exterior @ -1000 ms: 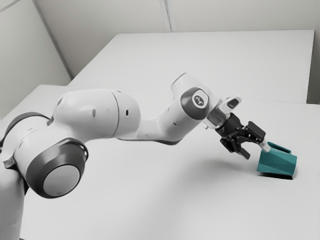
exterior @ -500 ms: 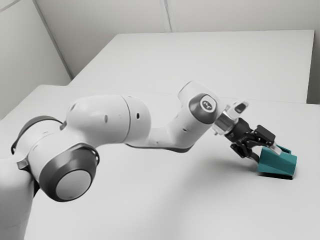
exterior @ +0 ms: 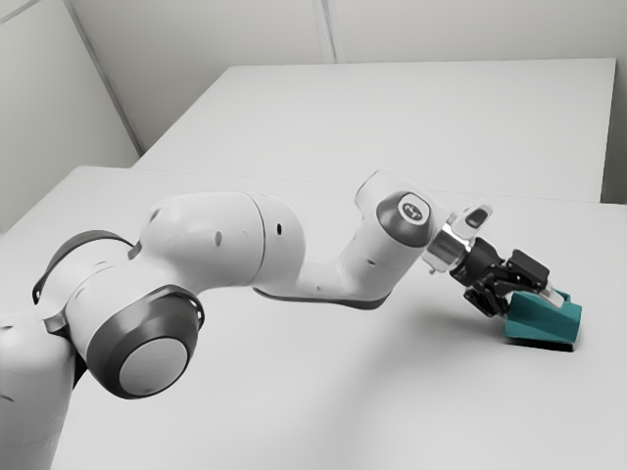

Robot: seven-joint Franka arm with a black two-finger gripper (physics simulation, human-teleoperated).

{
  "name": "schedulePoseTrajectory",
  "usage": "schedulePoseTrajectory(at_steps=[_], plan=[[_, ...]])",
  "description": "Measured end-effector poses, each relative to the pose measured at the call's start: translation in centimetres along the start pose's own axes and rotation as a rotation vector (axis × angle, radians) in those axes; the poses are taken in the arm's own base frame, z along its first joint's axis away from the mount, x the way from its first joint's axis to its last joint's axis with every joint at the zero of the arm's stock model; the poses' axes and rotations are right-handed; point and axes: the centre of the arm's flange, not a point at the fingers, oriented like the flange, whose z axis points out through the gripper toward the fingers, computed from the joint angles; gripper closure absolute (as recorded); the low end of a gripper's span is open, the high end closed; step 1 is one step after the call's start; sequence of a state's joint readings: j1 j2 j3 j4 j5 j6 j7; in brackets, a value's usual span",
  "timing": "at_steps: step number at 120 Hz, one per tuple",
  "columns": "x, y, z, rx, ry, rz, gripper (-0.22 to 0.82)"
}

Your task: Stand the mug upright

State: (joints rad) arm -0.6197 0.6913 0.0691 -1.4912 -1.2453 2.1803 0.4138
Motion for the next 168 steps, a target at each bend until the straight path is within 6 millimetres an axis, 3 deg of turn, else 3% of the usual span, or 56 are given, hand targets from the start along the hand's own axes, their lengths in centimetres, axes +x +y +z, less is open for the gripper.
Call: schedulePoseTrajectory(at_steps=[37, 67, 103, 119, 131, 168], plan=[[-0.2, 0.1, 0.1, -0.016, 0.000, 0.009, 0.35], [-0.1, 1.4, -0.1, -0.034, 0.003, 0.030, 0.64], [-0.3, 4.3, -1.1, -0.047, 0.011, 0.078, 0.76], [-0.6, 7.2, -3.9, -0.036, 0.032, 0.129, 0.77], [-1.5, 8.1, -7.1, 0.002, 0.042, 0.154, 0.78], [-6.4, 6.1, -18.4, 0.130, 0.096, 0.142, 0.78]])
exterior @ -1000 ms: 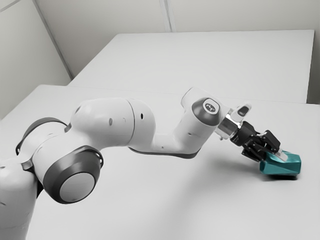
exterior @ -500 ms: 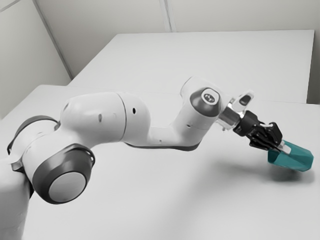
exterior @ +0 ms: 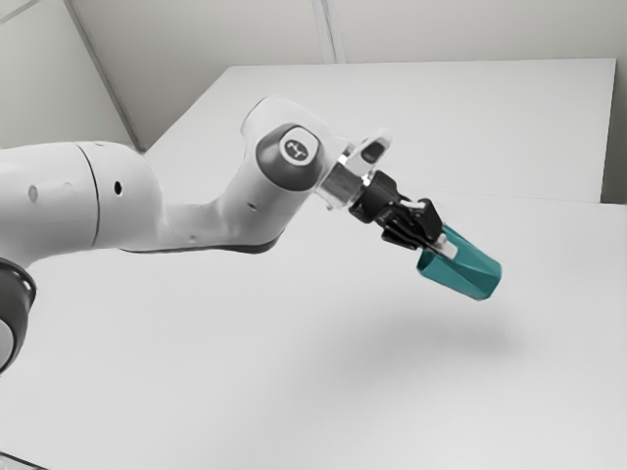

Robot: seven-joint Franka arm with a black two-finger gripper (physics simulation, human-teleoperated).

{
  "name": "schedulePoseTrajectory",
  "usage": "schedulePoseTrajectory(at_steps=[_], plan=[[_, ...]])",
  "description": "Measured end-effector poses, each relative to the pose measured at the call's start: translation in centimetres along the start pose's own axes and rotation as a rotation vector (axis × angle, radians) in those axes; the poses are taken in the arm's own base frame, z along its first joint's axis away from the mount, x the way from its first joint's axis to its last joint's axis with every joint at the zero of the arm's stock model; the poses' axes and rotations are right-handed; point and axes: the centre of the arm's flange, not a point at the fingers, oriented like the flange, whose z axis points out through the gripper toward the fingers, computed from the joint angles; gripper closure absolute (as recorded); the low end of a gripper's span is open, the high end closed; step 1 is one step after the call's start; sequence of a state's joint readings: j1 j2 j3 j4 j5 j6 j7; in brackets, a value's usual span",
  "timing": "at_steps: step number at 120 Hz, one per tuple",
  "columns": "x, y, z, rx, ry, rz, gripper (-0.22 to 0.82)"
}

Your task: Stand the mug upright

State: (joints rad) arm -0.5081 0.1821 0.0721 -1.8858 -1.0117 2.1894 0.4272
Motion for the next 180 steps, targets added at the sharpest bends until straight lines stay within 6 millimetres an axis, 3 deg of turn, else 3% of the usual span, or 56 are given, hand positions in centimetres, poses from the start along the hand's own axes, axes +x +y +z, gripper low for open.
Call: schedulePoseTrajectory(at_steps=[34, 42, 74, 117, 147, 180], plan=[[-5.9, -4.6, -10.6, 0.125, 0.080, -0.044, 0.79], [-6.9, -5.0, -12.8, 0.180, 0.089, -0.025, 0.79], [-8.8, -5.4, -16.7, 0.444, 0.016, 0.075, 0.79], [-10.5, -9.3, -19.6, 0.705, -0.118, 0.033, 0.79], [-10.8, -12.1, -17.7, 0.807, -0.215, 0.016, 0.79], [-9.2, -13.5, -15.5, 0.845, -0.209, 0.026, 0.79]])
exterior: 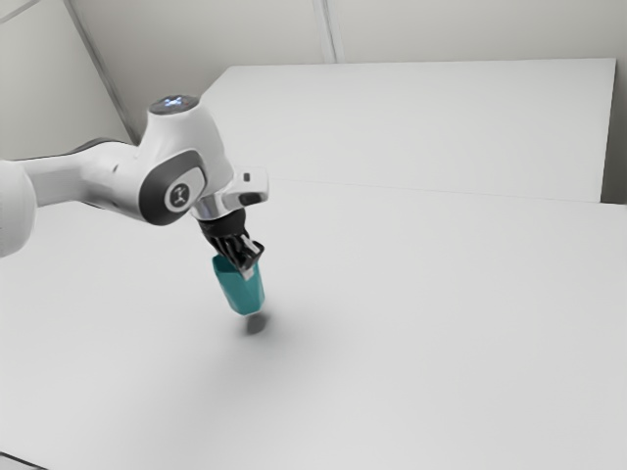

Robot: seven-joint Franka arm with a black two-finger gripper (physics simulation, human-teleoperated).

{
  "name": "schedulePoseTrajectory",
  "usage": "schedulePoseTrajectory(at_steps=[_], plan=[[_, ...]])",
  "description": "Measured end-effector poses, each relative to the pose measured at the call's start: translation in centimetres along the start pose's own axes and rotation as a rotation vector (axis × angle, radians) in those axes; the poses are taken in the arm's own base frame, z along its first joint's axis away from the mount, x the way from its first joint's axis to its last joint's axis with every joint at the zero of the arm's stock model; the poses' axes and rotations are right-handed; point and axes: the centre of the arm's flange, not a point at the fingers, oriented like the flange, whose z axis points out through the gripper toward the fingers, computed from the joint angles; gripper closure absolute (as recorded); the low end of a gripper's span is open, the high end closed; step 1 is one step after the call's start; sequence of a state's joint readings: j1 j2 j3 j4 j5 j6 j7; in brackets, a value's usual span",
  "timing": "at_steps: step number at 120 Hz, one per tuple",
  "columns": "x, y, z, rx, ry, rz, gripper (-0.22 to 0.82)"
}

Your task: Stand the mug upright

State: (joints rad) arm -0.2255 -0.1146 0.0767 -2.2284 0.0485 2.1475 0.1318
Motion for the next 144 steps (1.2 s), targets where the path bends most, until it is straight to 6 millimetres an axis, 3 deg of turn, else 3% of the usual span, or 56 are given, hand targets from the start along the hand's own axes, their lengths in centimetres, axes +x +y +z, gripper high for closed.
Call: schedulePoseTrajectory(at_steps=[46, 114, 144], plan=[[1.4, -0.2, 1.6, 0.011, 0.037, -0.022, 0.79], [1.9, 1.0, 4.9, 0.013, 0.056, -0.016, 0.79], [2.0, 1.1, 5.0, 0.012, 0.062, -0.017, 0.75]])
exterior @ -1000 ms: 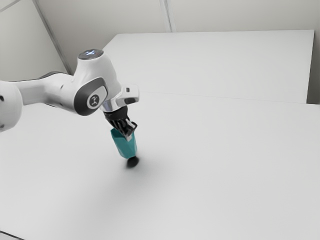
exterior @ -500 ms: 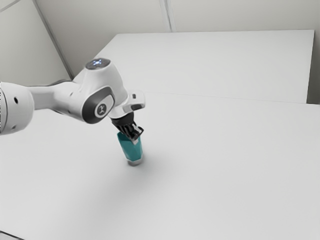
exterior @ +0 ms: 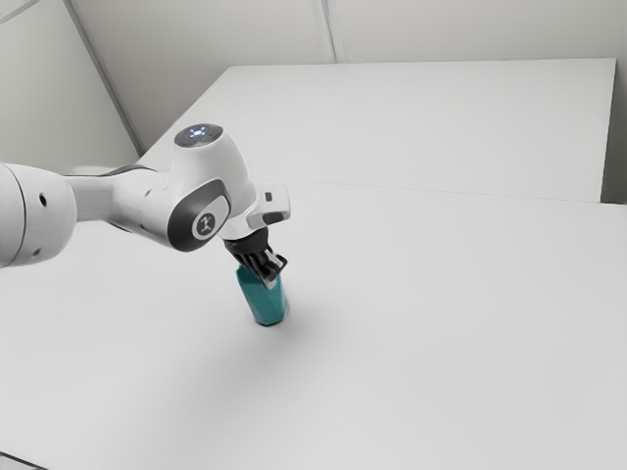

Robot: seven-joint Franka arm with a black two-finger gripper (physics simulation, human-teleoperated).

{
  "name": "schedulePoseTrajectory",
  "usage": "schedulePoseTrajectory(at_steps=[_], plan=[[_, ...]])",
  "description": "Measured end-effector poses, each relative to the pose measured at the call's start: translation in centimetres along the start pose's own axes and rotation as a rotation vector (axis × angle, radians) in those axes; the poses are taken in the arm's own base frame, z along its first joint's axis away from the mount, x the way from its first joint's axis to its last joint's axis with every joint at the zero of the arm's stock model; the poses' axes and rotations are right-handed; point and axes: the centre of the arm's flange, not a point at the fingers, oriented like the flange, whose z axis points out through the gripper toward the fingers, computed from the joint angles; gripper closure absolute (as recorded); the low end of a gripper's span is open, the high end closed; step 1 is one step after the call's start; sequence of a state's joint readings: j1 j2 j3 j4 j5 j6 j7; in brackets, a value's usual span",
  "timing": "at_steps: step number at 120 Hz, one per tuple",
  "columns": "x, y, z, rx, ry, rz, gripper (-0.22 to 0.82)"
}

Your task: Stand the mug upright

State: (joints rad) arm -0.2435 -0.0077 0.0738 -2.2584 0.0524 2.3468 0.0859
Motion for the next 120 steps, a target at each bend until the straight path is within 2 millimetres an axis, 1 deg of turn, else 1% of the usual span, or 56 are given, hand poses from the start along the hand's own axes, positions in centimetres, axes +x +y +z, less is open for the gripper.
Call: schedulePoseTrajectory(at_steps=[36, 48, 56, 64, 72, 76, 89, 102, 110, 120], plan=[[0.0, 0.0, -0.3, -0.002, 0.004, 0.002, 0.55], [0.0, 0.0, -0.7, -0.002, 0.009, 0.001, 0.50], [0.1, -0.1, -1.4, -0.001, 0.021, 0.000, 0.48], [0.2, 0.0, -2.5, -0.001, 0.041, 0.001, 0.45], [0.6, 0.2, -4.1, 0.000, 0.063, 0.005, 0.43], [1.2, 0.4, -5.2, 0.000, 0.077, 0.008, 0.42], [3.8, 0.5, -9.8, -0.002, 0.110, 0.007, 0.36], [6.1, -0.2, -13.2, -0.005, 0.095, -0.006, 0.28], [6.9, -0.5, -14.6, -0.011, 0.068, -0.020, 0.22], [7.1, -0.9, -15.6, -0.019, 0.024, -0.036, 0.15]])
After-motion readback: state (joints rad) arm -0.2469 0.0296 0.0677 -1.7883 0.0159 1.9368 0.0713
